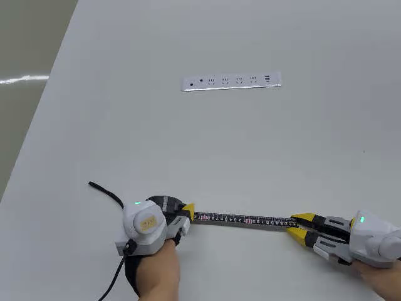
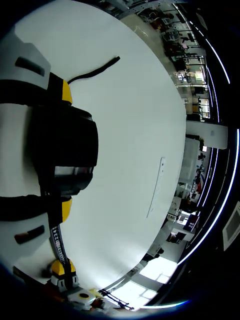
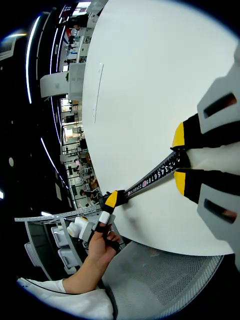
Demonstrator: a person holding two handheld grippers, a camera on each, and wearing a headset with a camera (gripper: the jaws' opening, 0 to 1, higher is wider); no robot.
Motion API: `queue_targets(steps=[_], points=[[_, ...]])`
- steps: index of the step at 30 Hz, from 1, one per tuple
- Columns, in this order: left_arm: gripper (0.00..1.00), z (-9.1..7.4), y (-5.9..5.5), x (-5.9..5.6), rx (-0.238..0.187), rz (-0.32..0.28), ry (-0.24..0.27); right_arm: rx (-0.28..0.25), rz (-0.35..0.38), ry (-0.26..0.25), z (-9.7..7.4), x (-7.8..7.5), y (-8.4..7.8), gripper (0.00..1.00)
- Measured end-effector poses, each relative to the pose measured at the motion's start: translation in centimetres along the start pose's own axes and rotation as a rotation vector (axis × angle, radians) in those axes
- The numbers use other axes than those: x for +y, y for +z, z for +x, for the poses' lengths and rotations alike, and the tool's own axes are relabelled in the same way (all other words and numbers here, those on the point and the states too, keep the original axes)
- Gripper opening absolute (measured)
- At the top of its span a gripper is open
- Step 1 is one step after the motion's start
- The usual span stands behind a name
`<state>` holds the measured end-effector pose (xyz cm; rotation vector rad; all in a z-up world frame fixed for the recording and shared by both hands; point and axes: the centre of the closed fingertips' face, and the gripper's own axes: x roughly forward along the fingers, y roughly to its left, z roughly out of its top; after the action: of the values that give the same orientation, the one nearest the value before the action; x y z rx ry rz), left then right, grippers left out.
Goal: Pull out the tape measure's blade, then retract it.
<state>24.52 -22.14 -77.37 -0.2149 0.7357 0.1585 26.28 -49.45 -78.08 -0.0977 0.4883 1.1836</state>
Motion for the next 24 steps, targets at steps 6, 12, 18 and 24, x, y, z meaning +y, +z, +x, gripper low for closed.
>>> queue_targets(steps=[6, 12, 18, 24], points=[[0.7, 0.03, -0.02, 0.01, -0.008, 0.0, 0.001, -0.004, 0.005, -0.002, 0.02, 0.02, 0.04, 0.14], [0.7, 0.05, -0.12, 0.05, 0.005, 0.001, 0.005, -0.004, 0.005, -0.004, 0.02, 0.08, 0.08, 0.14], [0.69, 0.08, -0.18, 0.07, 0.013, -0.004, 0.01, -0.002, 0.004, -0.003, 0.03, 0.05, 0.03, 0.13], [0.69, 0.07, -0.2, 0.15, 0.017, -0.002, 0.014, 0.001, -0.004, 0.016, 0.56, 0.83, 0.11, 0.13]])
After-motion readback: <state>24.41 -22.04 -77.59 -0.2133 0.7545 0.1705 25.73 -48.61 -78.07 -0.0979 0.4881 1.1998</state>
